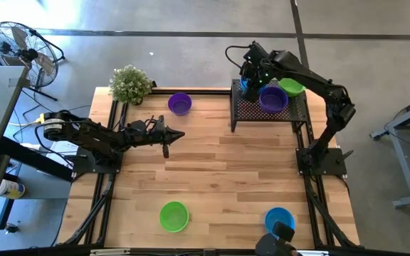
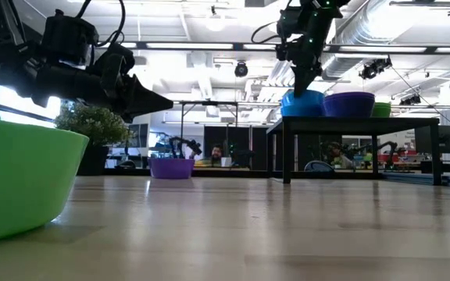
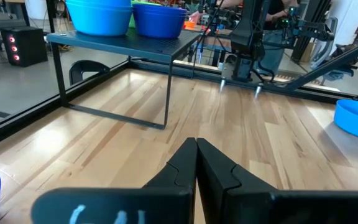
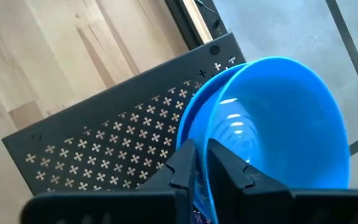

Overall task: Pick & Place Mini bowls
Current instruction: Stack the blue bowl on top of the blue bowls on the shelf

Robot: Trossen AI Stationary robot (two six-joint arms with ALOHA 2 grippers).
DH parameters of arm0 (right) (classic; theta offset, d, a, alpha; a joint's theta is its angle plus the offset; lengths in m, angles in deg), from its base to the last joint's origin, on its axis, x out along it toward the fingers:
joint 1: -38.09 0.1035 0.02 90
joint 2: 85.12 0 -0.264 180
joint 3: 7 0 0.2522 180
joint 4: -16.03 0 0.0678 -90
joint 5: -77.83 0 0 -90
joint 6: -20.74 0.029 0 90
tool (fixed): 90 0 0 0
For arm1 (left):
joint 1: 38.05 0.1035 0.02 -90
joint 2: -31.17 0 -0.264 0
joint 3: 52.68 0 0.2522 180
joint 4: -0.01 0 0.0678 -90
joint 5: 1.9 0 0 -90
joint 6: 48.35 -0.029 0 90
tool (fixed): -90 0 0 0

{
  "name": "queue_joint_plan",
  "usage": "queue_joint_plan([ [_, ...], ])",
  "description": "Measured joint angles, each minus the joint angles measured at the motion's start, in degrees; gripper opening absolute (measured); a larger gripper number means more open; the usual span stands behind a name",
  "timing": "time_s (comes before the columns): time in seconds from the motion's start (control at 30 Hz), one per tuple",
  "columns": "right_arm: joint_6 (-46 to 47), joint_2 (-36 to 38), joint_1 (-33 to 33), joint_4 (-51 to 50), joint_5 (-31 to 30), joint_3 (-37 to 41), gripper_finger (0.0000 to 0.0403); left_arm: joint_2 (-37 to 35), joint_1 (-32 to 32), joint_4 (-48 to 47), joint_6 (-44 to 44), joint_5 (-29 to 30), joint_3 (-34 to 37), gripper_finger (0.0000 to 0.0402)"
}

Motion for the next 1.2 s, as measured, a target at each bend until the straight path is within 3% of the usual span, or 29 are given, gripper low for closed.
queue_joint_plan([
  [0.27, 0.22, 0.51, 0.07, 1.52, -0.16, 0.0, 0.0088, 0.0, 0.0, 0.0, -0.01, 0.0, 0.0, 0.0001],
  [0.43, 0.36, 2.61, 0.07, 2.08, 2.34, 0.0, 0.0097, 0.0, 0.0, -0.33, -0.01, 0.0, 0.0, 0.0001],
  [0.57, 1.84, 3.1, 0.07, 2.02, 2.64, 0.07, 0.0075, 0.02, 0.0, -0.33, -0.01, 0.0, 0.0, 0.0001],
  [0.77, 1.85, 3.1, 0.07, 3.66, 3.21, 4.73, 0.0006, 0.02, 0.0, -0.32, -0.01, 0.0, 0.0, 0.0001],
  [0.93, 2.29, 3.13, 0.07, 6.37, 3.33, 8.12, 0.0023, 0.02, 0.0, -0.31, 0.0, 0.0, 0.0, 0.0001],
  [1.2, 2.5, 6.16, 1.3, 7.62, 3.15, 7.08, 0.0024, 0.02, 0.0, -0.31, 0.02, 0.0, 0.0, 0.0001],
])
